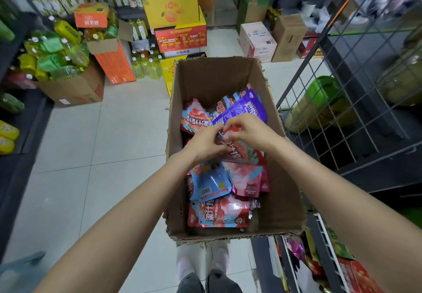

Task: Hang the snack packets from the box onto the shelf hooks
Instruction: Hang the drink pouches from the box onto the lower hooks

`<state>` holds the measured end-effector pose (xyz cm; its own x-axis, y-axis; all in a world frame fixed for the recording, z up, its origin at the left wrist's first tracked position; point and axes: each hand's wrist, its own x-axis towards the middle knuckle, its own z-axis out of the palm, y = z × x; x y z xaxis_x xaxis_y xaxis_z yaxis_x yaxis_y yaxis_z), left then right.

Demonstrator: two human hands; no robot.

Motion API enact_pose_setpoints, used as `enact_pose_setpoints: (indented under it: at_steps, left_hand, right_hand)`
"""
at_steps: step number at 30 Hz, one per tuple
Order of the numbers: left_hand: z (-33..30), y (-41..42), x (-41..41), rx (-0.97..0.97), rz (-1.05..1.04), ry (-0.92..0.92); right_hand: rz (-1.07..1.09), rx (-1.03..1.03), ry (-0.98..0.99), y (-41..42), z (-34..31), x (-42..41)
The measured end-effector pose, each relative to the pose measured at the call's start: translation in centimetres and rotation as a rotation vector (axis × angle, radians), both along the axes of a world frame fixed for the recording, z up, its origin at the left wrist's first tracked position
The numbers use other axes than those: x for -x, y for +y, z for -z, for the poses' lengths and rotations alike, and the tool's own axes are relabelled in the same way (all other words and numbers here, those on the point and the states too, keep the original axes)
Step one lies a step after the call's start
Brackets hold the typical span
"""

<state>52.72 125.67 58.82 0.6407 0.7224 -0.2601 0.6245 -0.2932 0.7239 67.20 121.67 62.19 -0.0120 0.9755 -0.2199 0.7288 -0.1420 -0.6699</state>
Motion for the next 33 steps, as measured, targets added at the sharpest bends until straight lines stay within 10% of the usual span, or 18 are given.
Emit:
enact_pose_setpoints:
  at_steps: [5, 18, 33]
  left_hand:
    - [-0.4, -0.5, 1.1, -0.195, -0.093, 0.341]
    - [-1.1, -2.1, 2.3, -0.249, -0.259, 0.434]
    - [-7.5, -5.8, 4.3, -0.483, -0.233, 0.29]
  right_hand:
    - [0.429, 0.313, -0.122, -0.8, 3.2, 2.4]
    - [0.067, 0.203, -0.941, -0.5, 5.9, 1.5]
    - [0.314, -0.054, -0.633, -7.5, -2.6, 2.8]
